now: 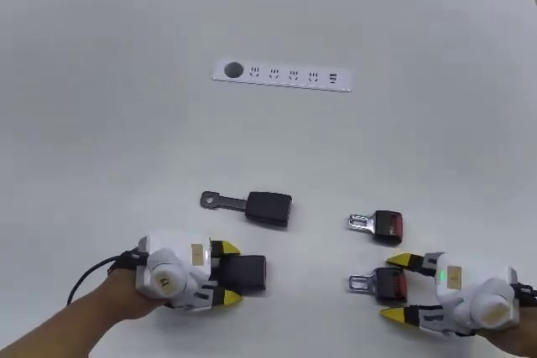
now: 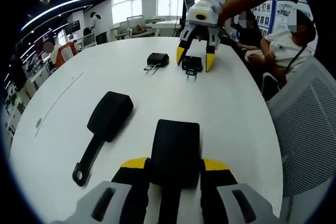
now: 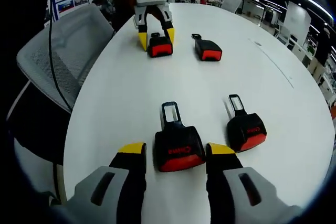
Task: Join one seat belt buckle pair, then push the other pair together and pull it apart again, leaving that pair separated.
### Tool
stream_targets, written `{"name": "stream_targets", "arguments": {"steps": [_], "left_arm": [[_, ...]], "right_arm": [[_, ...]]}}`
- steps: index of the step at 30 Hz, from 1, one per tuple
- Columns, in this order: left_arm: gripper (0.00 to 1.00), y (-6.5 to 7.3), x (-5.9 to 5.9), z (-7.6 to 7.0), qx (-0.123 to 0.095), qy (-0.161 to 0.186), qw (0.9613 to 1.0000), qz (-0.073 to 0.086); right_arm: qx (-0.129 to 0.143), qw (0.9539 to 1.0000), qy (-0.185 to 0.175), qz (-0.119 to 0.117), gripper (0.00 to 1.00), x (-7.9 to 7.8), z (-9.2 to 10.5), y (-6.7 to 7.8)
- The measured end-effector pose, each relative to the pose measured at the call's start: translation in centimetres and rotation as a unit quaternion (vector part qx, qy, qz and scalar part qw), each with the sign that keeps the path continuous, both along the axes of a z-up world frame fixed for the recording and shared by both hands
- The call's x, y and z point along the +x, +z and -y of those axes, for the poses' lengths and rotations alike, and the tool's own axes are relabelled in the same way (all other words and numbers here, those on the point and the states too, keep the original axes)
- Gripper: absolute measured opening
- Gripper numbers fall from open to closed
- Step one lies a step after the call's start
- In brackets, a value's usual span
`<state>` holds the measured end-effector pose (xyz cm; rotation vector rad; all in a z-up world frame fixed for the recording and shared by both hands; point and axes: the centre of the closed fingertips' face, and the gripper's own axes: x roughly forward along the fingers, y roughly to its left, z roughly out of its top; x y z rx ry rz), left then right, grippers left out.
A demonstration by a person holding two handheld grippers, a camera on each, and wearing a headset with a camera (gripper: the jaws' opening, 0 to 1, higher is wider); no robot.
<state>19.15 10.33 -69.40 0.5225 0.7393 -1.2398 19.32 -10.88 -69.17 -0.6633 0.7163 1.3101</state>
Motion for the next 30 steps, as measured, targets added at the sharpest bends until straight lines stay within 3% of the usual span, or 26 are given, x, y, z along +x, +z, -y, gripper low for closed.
{"name": "stream_targets", "arguments": {"steps": [3, 6, 9, 17, 25, 30], "left_arm": [[0.35, -0.6, 0.1, 0.2, 0.003, -0.015, 0.9999, 0.004], [0.34, -0.1, 0.1, 0.4, 0.007, -0.030, 0.9995, 0.007], [0.34, -0.4, 0.0, 0.5, 0.015, -0.052, 0.9985, 0.006], [0.34, 0.1, -0.3, 0.8, 0.050, -0.107, 0.9930, 0.001], [0.34, 0.5, -0.4, 0.9, 0.064, -0.125, 0.9901, -0.003], [0.33, 0.6, -0.6, 0.7, 0.057, -0.106, 0.9927, -0.005]], "right_arm": [[-0.004, 1.0000, 0.003, -0.001, 0.34, -0.3, 0.0, 0.0], [-0.007, 1.0000, -0.002, -0.001, 0.34, -0.3, 0.2, 0.1], [-0.012, 0.9999, -0.010, -0.004, 0.33, -0.4, 0.3, 0.1], [-0.061, 0.9975, 0.025, -0.023, 0.32, -1.1, 0.4, 0.1], [-0.084, 0.9950, 0.046, -0.026, 0.32, -1.1, 0.6, 0.0], [-0.063, 0.9972, 0.031, -0.025, 0.32, -1.4, -0.2, 0.2]]}}
